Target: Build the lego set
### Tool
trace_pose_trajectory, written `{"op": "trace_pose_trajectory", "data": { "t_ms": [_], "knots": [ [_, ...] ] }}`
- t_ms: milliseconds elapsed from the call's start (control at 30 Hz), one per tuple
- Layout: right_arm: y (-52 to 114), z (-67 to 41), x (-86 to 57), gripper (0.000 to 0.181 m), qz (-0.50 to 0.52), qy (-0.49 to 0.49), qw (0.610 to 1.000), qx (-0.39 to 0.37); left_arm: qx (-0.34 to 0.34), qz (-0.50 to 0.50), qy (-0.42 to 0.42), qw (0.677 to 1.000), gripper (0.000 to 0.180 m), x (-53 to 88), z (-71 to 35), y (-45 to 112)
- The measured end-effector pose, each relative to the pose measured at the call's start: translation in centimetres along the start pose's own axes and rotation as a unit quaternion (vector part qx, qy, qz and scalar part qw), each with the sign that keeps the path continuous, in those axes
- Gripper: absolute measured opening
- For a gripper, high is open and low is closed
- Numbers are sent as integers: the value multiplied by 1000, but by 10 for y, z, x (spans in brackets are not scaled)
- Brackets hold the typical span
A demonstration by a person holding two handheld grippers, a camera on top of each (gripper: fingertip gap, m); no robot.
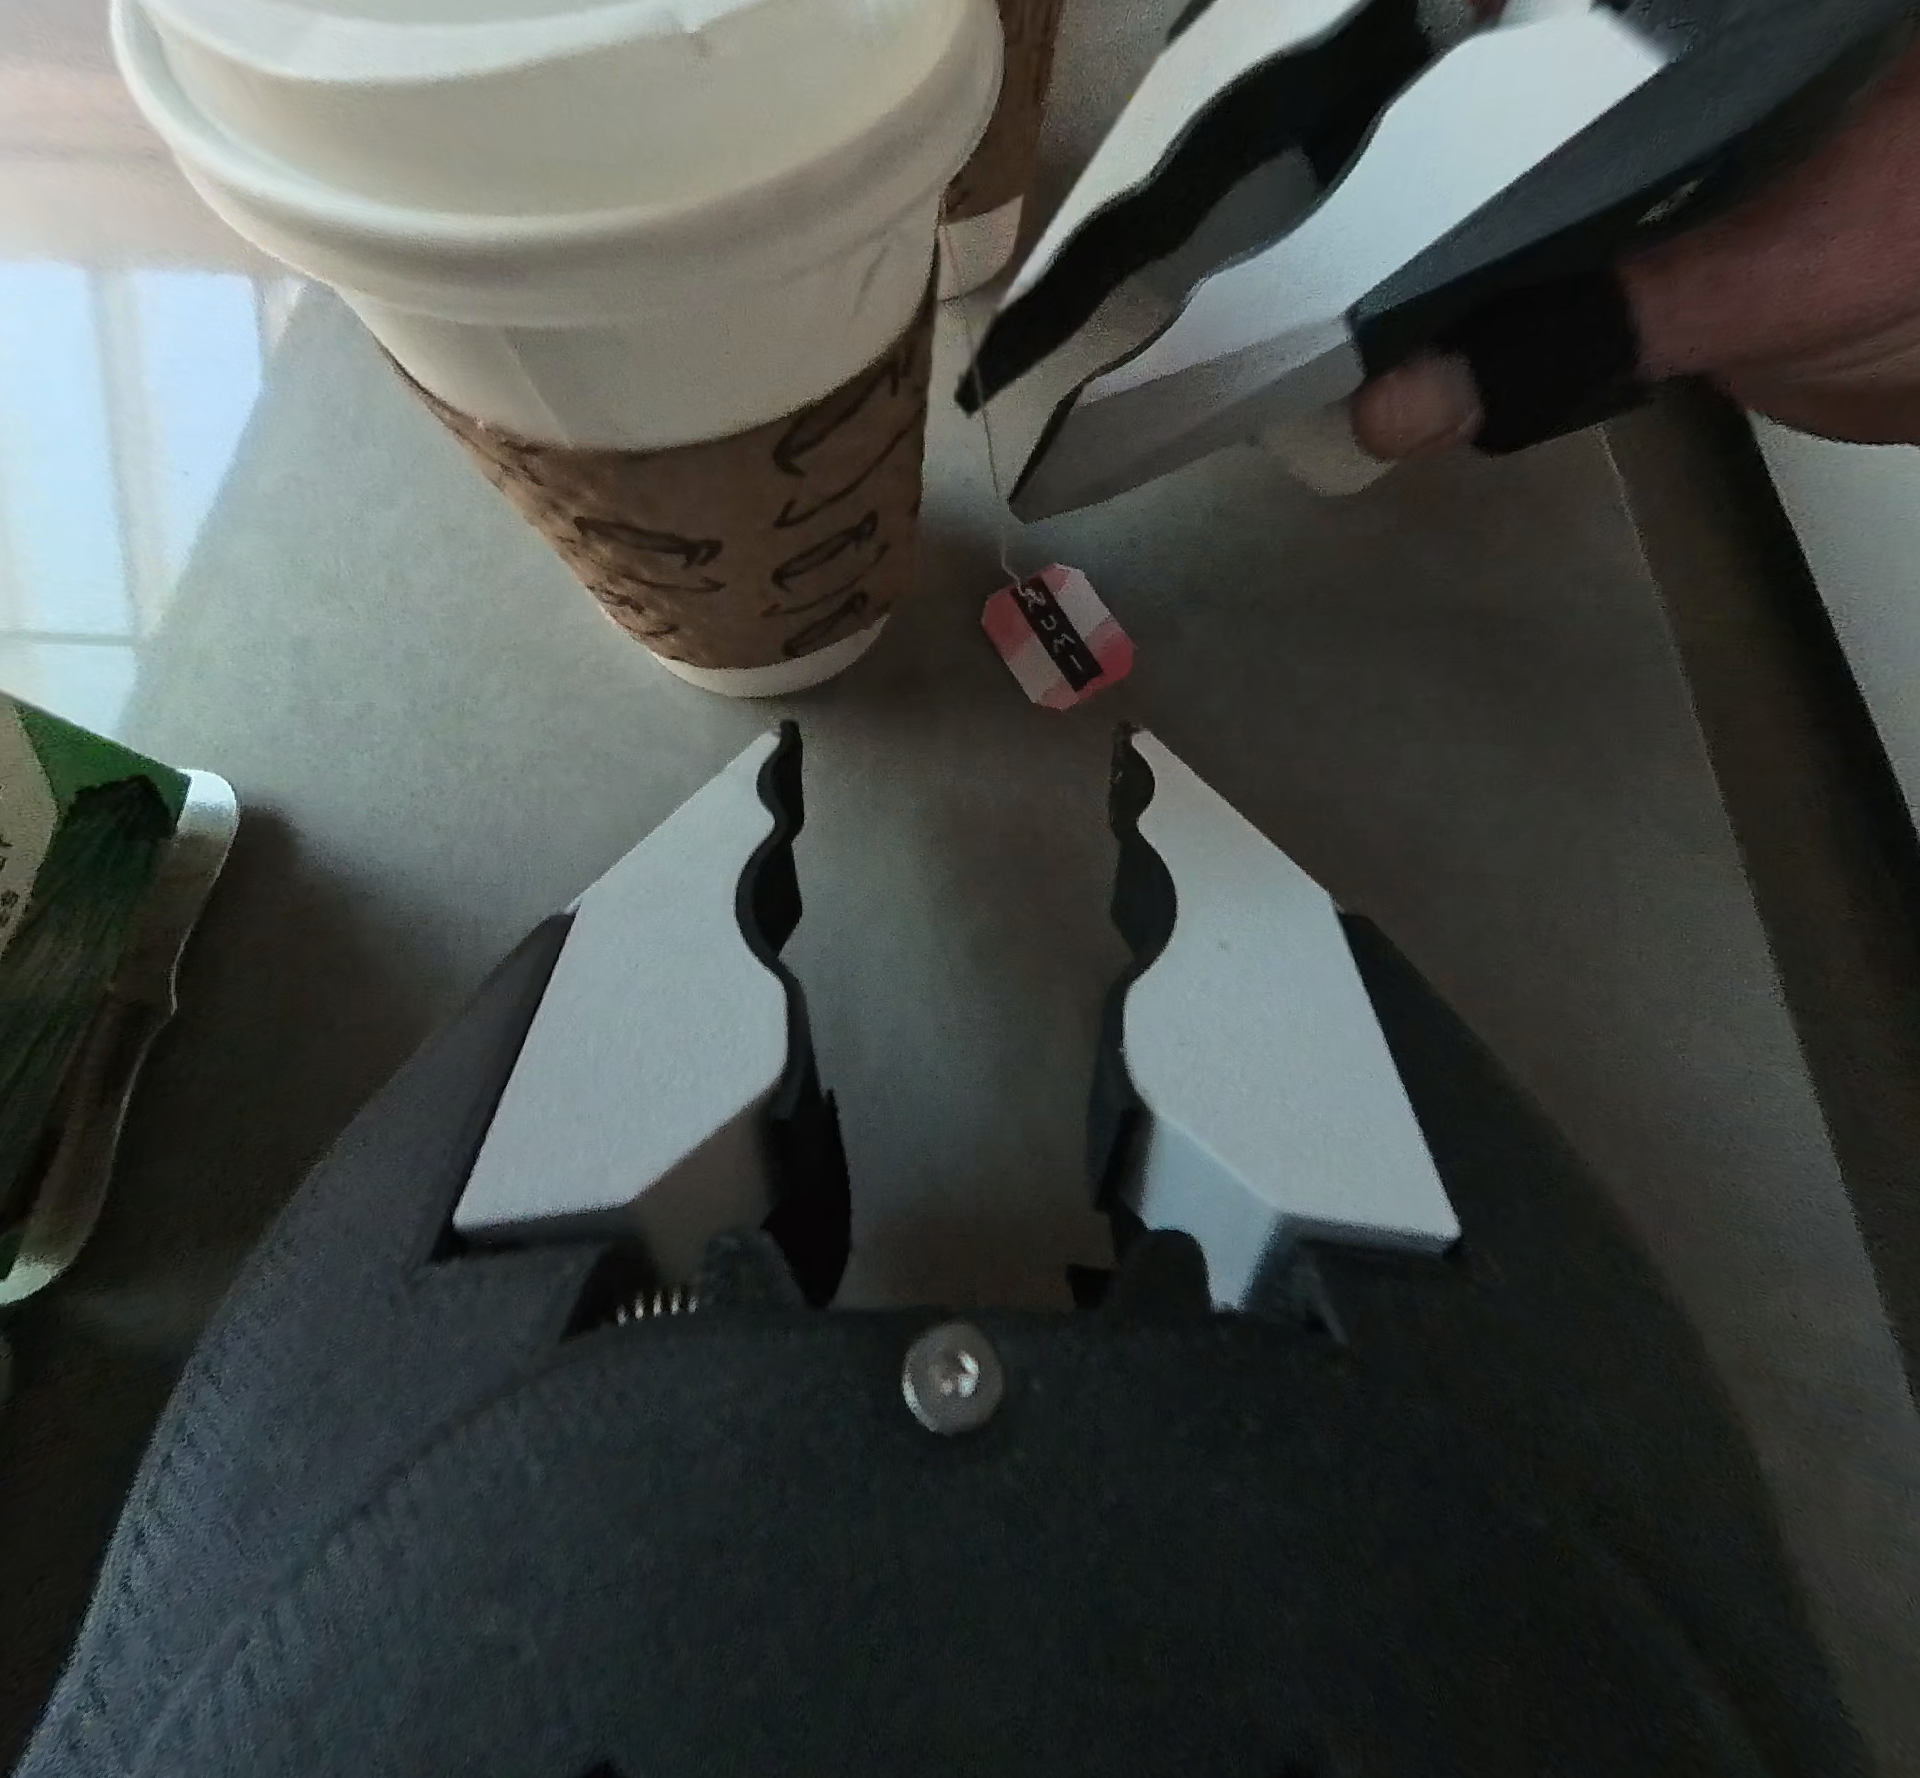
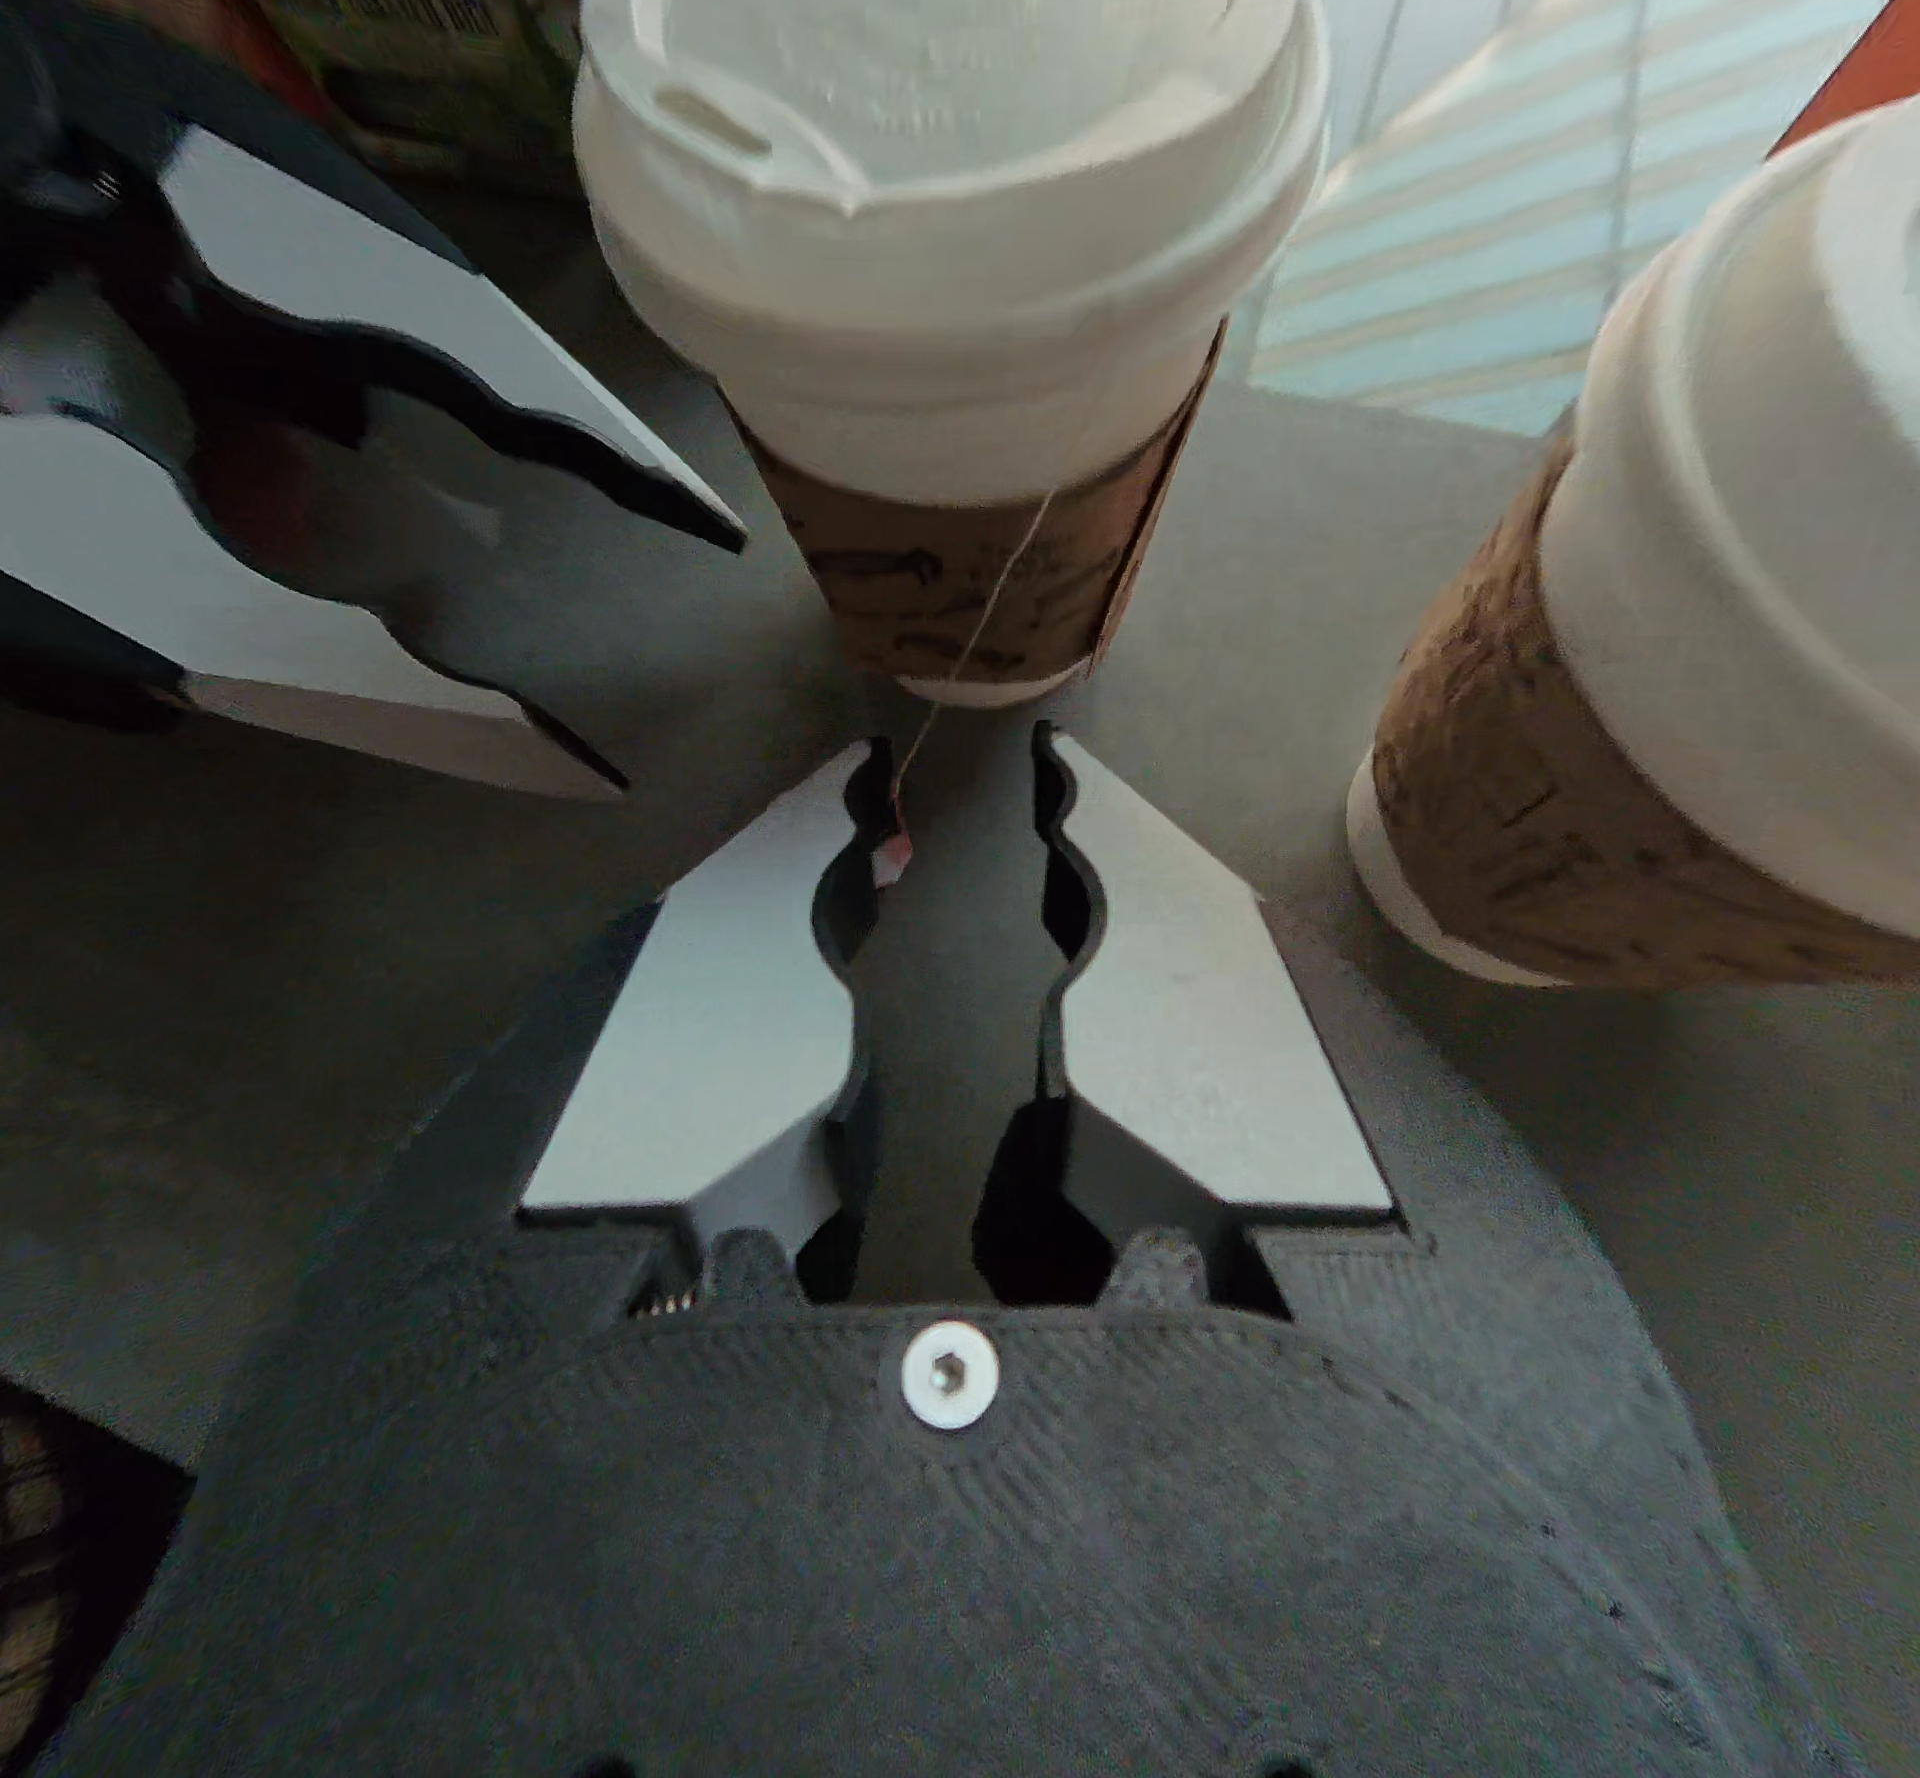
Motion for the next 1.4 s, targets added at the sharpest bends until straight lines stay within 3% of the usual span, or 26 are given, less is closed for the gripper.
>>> {"op": "trace_pose_trajectory", "data": {
  "t_ms": [133, 300, 433, 500, 567, 833, 1100, 1233, 1400],
  "knots": [
    [9, 8, 4, 0, -9, 1, 1000, 15, 3, 1, 9, 1000, 55, -7, 3, -7],
    [5, 5, 0, 0, 4, 0, 1000, 14, 3, 3, 8, 1000, 51, -14, 11, -12],
    [2, 2, 4, 23, -13, 22, 1000, 8, -4, 5, 1, 1000, 50, -15, 14, -18],
    [9, 4, 4, 18, -3, 8, 1000, 26, -3, 3, 1, 1000, 50, -14, 15, -19],
    [17, 7, 4, 0, -1, 3, 999, 38, -3, 0, 0, 1000, 50, -14, 16, -19],
    [-4, 4, -24, 0, 78, 3, 997, 14, 5, -8, 2, 1000, 58, -15, 18, -18],
    [-22, 13, -16, 50, 88, 27, 996, 4, 16, -12, 5, 1000, 68, -21, 25, -24],
    [-40, 23, 1, 65, 132, 24, 991, -12, 21, -27, -1, 999, 85, -22, 32, -33],
    [-37, 43, 23, 74, 157, 32, 987, -25, 24, -26, 19, 999, 86, -38, 42, -46]
  ]
}}
Point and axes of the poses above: each gripper's, where its closed fingertips meet, y out along the fingers, z out of its underside, x = y × z across the jaws, the point moved 2 cm from there along -y, back along the fingers, and after that the axes turned 14 degrees about -z, right-handed, at the moved point
